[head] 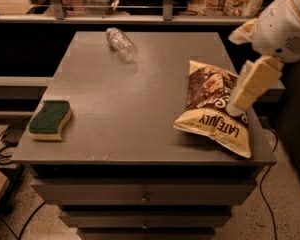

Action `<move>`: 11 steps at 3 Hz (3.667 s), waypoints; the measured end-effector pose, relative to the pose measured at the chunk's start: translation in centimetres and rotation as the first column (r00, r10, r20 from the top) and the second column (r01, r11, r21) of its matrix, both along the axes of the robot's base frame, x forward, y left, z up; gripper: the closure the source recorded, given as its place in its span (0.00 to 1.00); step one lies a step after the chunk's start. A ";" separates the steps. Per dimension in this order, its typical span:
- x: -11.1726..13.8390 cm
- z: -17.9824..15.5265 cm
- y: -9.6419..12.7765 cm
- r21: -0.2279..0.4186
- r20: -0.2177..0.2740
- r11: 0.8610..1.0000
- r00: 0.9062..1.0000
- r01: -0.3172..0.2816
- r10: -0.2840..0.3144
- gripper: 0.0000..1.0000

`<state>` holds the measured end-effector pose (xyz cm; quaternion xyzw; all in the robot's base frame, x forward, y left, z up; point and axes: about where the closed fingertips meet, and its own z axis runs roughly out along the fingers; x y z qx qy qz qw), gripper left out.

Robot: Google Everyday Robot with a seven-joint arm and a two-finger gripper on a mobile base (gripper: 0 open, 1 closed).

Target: Pick water bottle

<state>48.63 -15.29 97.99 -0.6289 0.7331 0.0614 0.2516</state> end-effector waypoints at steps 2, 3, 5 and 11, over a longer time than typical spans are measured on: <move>3.3 1.7 7.0 0.274 0.036 0.958 0.996 -0.088 0.081 0.00; 3.1 0.8 7.2 0.311 0.003 0.948 0.998 -0.062 0.064 0.00; 7.3 0.5 13.4 0.585 0.025 0.811 0.999 0.010 -0.030 0.00; 27.2 -5.4 21.2 0.652 -0.054 0.716 0.958 0.248 -0.282 0.00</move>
Offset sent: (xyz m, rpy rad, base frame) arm 0.0292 0.0536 0.0097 0.2104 -0.0224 0.0726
